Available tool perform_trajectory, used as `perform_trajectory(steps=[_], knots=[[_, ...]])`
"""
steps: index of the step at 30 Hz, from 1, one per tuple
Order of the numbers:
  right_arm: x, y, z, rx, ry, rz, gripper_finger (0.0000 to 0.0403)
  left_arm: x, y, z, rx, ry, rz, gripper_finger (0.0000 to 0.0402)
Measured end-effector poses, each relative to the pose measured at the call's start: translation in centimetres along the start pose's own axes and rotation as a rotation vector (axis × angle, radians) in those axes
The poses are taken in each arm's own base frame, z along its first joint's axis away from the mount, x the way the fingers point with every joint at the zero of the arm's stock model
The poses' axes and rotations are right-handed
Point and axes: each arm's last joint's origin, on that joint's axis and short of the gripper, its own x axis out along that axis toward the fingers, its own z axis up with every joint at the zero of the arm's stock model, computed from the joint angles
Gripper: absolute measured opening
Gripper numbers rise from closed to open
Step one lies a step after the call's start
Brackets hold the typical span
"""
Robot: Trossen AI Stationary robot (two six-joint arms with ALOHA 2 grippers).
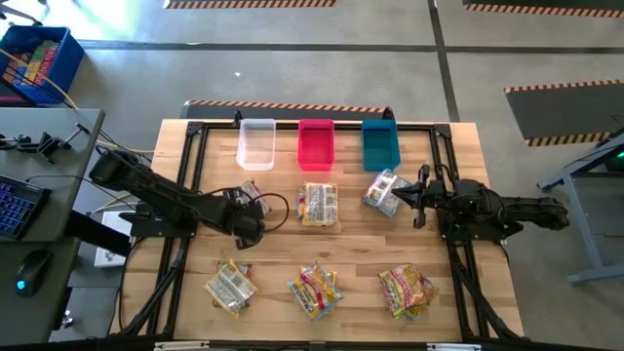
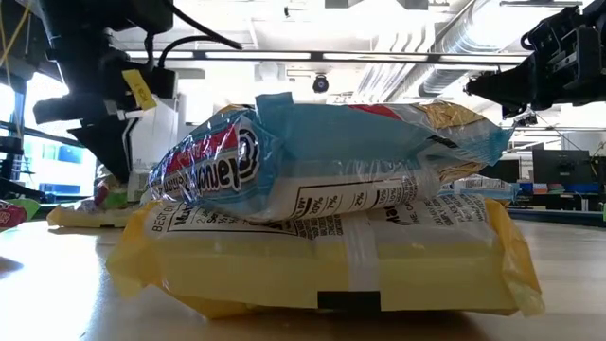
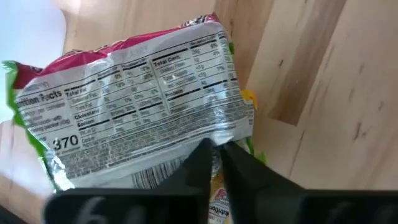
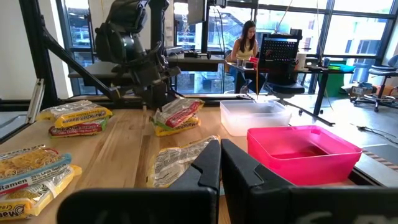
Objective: Sort Maruchan noodles
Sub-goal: Put the green noodle pack into the blue bin
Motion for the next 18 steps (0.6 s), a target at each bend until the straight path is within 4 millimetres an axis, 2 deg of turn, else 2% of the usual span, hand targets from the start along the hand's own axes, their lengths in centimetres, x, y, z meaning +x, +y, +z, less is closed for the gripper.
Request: perform_trajectory(steps=[9, 18], knots=[[0.0, 0.0, 0.0, 0.0, 0.0, 0.0, 0.0, -1.6, 1.2, -0.4, -0.044, -0.031, -0.058, 0.0], [0.0, 0.0, 0.0, 0.0, 0.0, 0.0, 0.0, -3.6, 4.1, -0.5, -0.155, -0.112, -0.108, 0.0]])
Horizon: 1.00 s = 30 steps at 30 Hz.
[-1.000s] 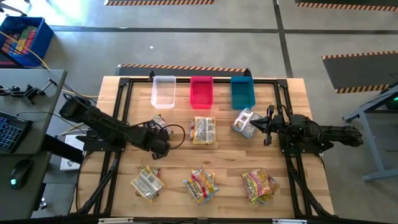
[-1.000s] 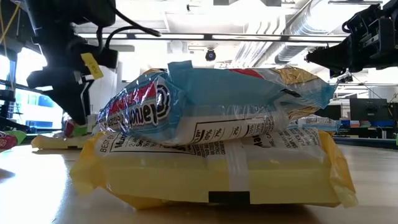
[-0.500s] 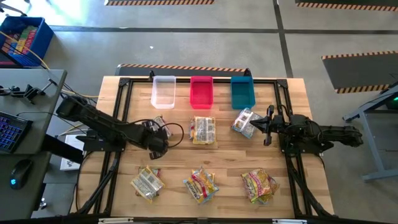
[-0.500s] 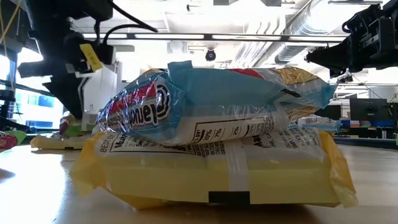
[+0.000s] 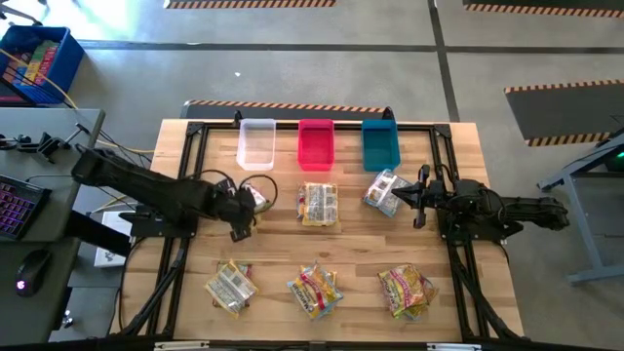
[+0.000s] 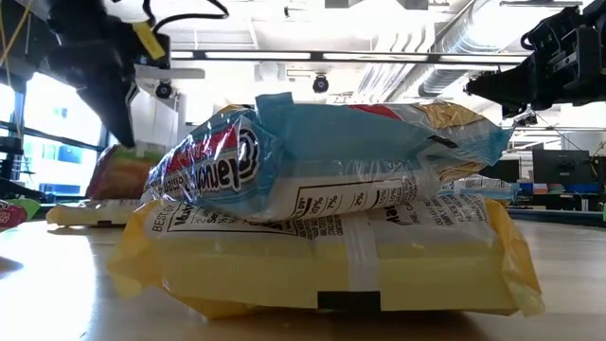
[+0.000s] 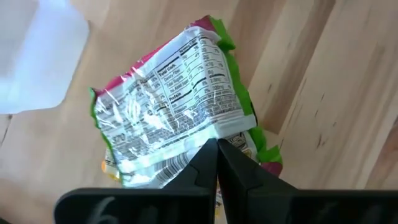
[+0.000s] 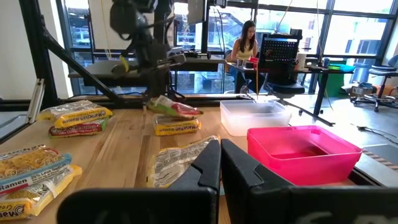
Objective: Sort Maruchan noodles
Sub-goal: Put the green noodle pack into the blue bin
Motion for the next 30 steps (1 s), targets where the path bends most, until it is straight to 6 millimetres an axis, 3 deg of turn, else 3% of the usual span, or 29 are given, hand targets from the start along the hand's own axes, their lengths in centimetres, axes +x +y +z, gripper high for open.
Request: perform_trajectory(steps=[14, 30], knots=[[0.0, 0.0, 0.0, 0.0, 0.0, 0.0, 0.0, -2.2, 3.5, 0.3, -0.113, -0.094, -0.059, 0.0], [0.0, 0.0, 0.0, 0.0, 0.0, 0.0, 0.0, -4.3, 4.2, 1.5, -0.172, -0.352, -0.15, 0.0]])
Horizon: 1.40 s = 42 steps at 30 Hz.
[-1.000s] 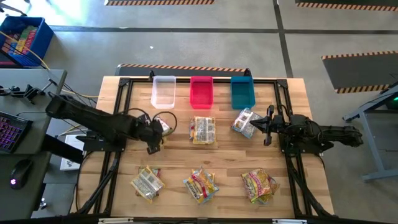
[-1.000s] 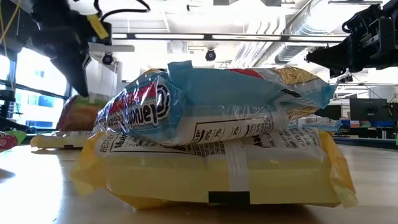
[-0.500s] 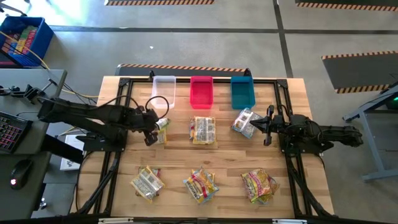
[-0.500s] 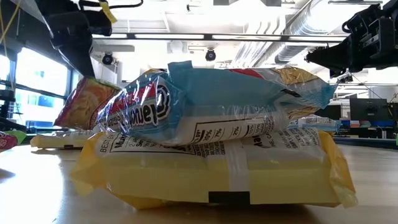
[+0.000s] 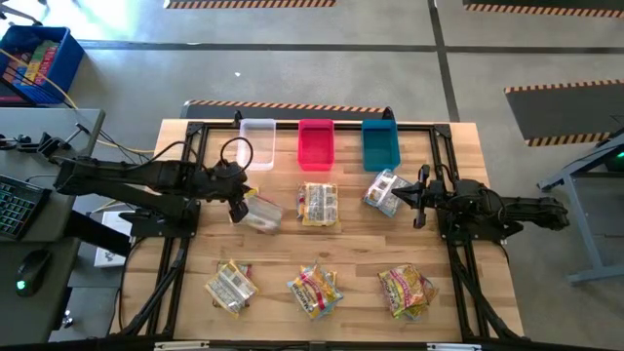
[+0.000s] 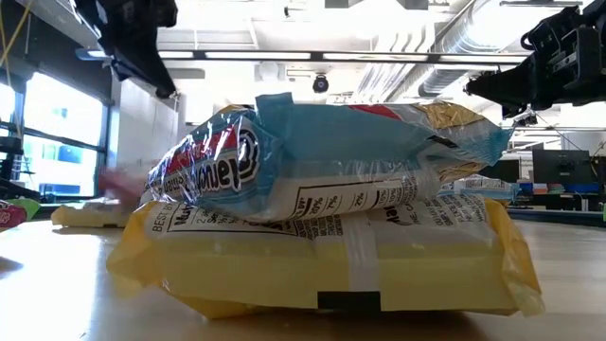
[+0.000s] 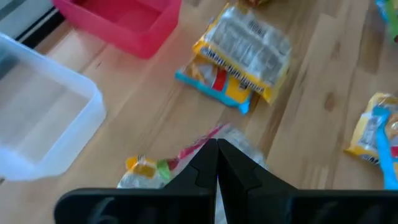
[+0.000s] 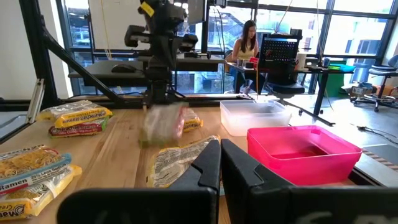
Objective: Sort Maruchan noodles
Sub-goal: Put the green noodle pack into the blue bin
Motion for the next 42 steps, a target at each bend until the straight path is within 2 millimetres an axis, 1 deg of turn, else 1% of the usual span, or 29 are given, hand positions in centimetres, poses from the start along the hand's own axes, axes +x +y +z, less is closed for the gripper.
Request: perform_trajectory(steps=[5, 8, 13, 18, 21, 23, 29, 32, 35, 42], knots=[[0.0, 0.0, 0.0, 0.0, 0.0, 0.0, 0.0, 0.6, -0.3, -0.1, 0.024, 0.033, -0.015, 0.0001], [0.0, 0.0, 0.0, 0.0, 0.0, 0.0, 0.0, 1.4, -0.8, -0.3, 0.031, 0.073, -0.014, 0.0013], [0.0, 0.0, 0.0, 0.0, 0.0, 0.0, 0.0, 3.8, -1.6, -0.7, 0.041, 0.184, 0.005, 0.0059], [0.0, 0.0, 0.0, 0.0, 0.0, 0.0, 0.0, 7.0, -1.9, -0.7, 0.088, 0.281, -0.023, 0.0113], [0.0, 0.0, 0.0, 0.0, 0.0, 0.0, 0.0, 8.9, -1.6, -0.5, 0.128, 0.32, -0.054, 0.014], [0.0, 0.0, 0.0, 0.0, 0.0, 0.0, 0.0, 10.1, -1.0, -0.4, 0.142, 0.354, -0.06, 0.0155], [0.0, 0.0, 0.0, 0.0, 0.0, 0.001, 0.0, 12.7, 0.9, 0.2, 0.188, 0.429, -0.055, 0.0187], [0.0, 0.0, 0.0, 0.0, 0.0, 0.001, 0.0, 13.8, 1.6, 0.7, 0.209, 0.452, -0.085, 0.0195], [0.0, 0.0, 0.0, 0.0, 0.0, 0.0, 0.0, 14.9, 2.1, 0.8, 0.225, 0.488, -0.134, 0.0197], [0.0, 0.0, 0.0, 0.0, 0.0, 0.001, 0.0, 16.8, 2.7, -0.1, 0.242, 0.575, -0.27, 0.0197]])
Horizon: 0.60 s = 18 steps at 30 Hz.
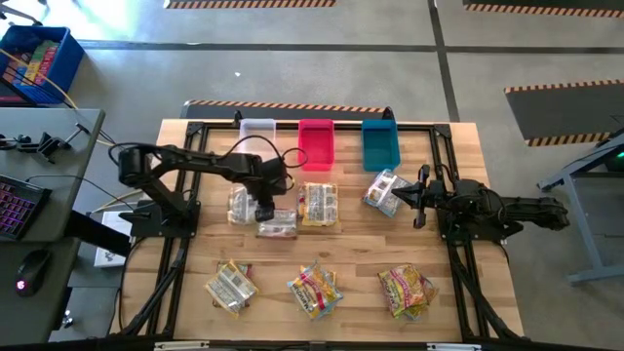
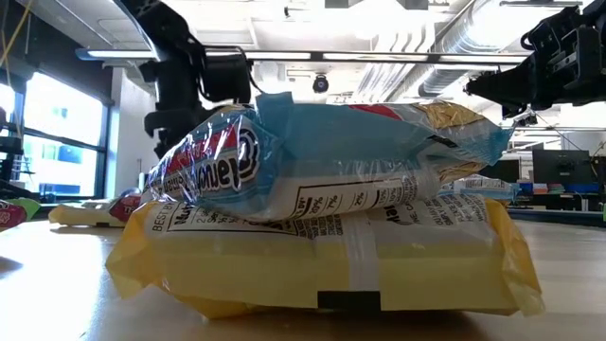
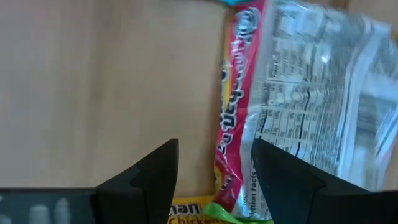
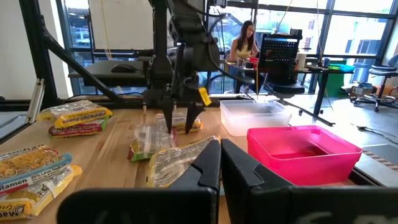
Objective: Sort Maruchan noodles
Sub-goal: Put the green noodle pack into the blue bin
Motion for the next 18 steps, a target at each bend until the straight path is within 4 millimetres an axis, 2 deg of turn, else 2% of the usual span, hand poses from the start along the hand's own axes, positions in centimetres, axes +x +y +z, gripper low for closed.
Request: perform_trajectory(steps=[4, 7, 11, 18], knots=[[0.0, 0.0, 0.01, 0.0, 0.0, 0.0, 0.0, 0.58, 0.03, 0.04, 0.025, 0.017, -0.046, 0.0193], [0.0, 0.0, 0.01, 0.0, 0.0, 0.0, 0.0, 0.65, 0.0, 0.01, 0.038, 0.022, -0.061, 0.0171], [0.0, 0.0, 0.0, 0.0, 0.0, 0.0, 0.0, 0.65, -0.19, -0.07, 0.063, 0.024, -0.097, 0.0122], [0.0, 0.0, -0.01, 0.0, 0.0, 0.0, 0.0, 0.76, -0.61, -0.18, 0.14, 0.033, -0.119, 0.0013]])
